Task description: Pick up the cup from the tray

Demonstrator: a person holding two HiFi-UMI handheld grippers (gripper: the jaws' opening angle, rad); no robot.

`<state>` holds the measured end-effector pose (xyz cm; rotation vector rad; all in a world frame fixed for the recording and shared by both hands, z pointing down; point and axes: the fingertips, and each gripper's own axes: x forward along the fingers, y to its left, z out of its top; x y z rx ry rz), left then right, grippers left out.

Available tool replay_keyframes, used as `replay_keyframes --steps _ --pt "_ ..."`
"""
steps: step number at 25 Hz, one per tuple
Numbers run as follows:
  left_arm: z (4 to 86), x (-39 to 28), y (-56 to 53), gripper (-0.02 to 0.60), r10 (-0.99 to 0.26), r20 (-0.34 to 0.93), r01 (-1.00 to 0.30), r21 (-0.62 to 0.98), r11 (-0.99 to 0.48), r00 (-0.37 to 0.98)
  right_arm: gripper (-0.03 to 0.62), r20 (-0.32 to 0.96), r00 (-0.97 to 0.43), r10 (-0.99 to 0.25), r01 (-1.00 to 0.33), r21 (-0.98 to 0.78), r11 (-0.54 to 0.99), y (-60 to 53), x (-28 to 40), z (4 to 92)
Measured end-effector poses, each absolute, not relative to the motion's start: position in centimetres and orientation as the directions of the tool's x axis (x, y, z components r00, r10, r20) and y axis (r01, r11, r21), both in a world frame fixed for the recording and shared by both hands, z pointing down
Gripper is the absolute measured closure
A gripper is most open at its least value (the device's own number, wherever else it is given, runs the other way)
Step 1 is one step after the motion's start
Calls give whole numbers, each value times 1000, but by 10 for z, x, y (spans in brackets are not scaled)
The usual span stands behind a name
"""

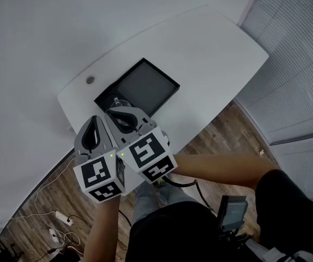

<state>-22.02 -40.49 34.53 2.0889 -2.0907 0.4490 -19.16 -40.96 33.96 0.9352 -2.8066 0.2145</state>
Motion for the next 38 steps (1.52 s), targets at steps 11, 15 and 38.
replay_keyframes --steps 11,15,38 --pt "381 -220 -406 581 -932 360 -994 -75 -74 42 556 227 -777 -587 -616 -86 783 -412 -166 377" --pt "392 -227 -406 580 -925 377 -994 -76 -77 42 369 298 -772 -562 -609 -90 788 -412 -151 414" --pt "420 -276 -421 580 -902 430 -993 -74 -88 48 105 445 -772 -454 -540 -83 838 -455 -218 504"
